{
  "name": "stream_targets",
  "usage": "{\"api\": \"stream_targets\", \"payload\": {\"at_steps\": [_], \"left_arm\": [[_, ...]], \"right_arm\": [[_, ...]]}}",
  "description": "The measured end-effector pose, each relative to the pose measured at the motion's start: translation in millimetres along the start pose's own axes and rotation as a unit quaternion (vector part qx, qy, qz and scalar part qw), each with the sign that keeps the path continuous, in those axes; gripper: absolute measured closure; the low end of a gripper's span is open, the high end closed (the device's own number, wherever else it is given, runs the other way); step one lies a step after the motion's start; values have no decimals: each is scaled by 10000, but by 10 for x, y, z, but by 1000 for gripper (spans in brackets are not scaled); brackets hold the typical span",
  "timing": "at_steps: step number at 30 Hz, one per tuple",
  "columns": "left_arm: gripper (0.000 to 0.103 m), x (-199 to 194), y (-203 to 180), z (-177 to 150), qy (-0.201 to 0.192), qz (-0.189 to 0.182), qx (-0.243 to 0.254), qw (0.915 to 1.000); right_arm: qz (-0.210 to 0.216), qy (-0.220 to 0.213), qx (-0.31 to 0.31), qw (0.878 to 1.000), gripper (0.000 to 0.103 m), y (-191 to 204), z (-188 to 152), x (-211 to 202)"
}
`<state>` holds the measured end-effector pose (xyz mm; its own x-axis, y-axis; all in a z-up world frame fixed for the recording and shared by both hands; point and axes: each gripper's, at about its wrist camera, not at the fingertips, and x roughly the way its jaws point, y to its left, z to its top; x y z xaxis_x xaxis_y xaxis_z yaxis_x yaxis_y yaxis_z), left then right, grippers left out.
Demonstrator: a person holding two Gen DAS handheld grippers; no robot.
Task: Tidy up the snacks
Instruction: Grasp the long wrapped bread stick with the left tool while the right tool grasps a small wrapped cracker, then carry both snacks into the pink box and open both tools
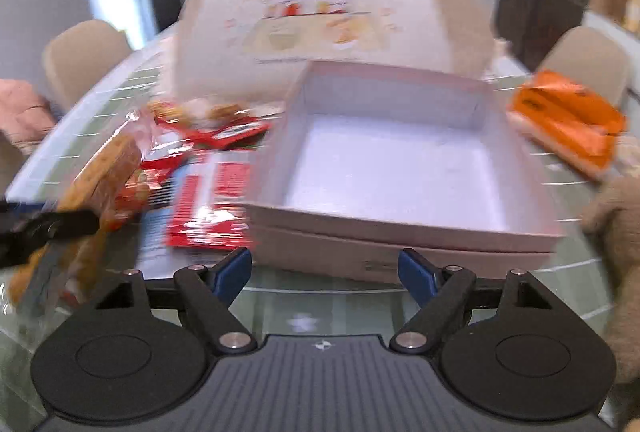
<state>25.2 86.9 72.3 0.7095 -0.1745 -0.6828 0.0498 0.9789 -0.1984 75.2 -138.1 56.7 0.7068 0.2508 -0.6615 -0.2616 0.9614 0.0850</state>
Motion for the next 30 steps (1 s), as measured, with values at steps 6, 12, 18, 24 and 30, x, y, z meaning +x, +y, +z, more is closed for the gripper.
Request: {"api": "stream_targets", "payload": {"at_steps": [6,12,18,24,30], "left_arm": [[69,-337,266,-354,193,316,-501,9981],[69,-574,754,-432,7,967,-1245,9875],[69,-654,802,-384,-21,833,-1310,9879],[69,-621,354,-330,159,60,-1054,9943],[69,-654,-387,-199,229,-1125,-535,9920]], "right_arm": [[853,-334,-378,9951,22,509,-79,-30],[1141,-507,-759,9893,23,1134,-76,220],[1529,281,-1151,9811,61,1591,-176,482],[1390,383,-991,9846,68,1060,-331,-30],[478,-93,-621,9969,68,253,-604,-788]]}}
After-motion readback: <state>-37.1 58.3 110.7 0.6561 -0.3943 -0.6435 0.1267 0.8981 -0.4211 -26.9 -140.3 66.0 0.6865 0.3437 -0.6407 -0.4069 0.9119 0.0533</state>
